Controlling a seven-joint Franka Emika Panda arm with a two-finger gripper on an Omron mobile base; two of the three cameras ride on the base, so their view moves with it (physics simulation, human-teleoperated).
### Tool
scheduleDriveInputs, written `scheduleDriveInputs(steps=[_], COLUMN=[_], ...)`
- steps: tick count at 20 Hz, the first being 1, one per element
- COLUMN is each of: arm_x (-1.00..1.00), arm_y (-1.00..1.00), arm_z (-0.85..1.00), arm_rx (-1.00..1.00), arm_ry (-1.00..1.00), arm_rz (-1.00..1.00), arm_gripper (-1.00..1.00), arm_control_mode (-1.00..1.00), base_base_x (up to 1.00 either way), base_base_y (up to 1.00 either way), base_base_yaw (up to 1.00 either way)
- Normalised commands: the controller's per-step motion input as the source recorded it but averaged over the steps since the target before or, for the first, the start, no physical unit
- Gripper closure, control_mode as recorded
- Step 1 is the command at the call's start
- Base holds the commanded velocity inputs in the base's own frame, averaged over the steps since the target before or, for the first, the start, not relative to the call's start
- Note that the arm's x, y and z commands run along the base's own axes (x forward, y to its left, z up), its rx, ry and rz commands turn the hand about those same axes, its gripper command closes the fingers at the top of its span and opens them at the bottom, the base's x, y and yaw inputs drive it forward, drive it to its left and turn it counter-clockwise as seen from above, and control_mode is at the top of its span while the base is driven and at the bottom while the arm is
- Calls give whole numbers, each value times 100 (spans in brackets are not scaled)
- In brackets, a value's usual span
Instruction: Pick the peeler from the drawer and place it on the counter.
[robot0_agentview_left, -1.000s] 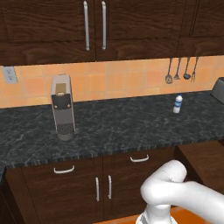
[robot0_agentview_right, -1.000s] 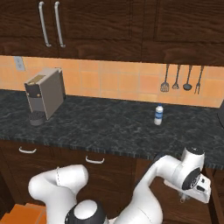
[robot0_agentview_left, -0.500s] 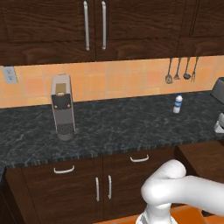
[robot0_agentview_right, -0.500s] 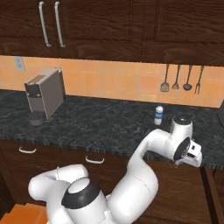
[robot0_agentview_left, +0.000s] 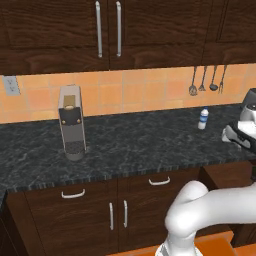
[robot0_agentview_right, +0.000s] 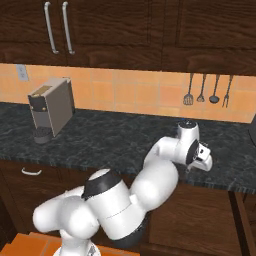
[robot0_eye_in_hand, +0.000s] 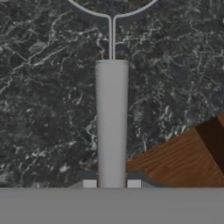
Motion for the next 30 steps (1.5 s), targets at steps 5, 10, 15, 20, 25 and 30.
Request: scheduleDriveInputs(steps=[5, 10, 15, 20, 25, 30], arm_x=[87, 16, -49, -100, -100, -100], arm_y=[2, 0, 27, 40, 82, 100], arm_z=[-48, -3, 96, 100, 93, 70], arm_rx=[-4, -1, 0, -1, -6, -10], arm_ry=[-10, -7, -5, -13, -2, 8], arm_rz=[-5, -1, -1, 0, 0, 6], arm_gripper=[-100, -100, -100, -100, -100, -100], arm_control_mode=[-100, -100, -100, -100, -100, -100], base_base_x=[0, 0, 0, 0, 0, 0], base_base_y=[0, 0, 0, 0, 0, 0], base_base_yaw=[0, 0, 0, 0, 0, 0])
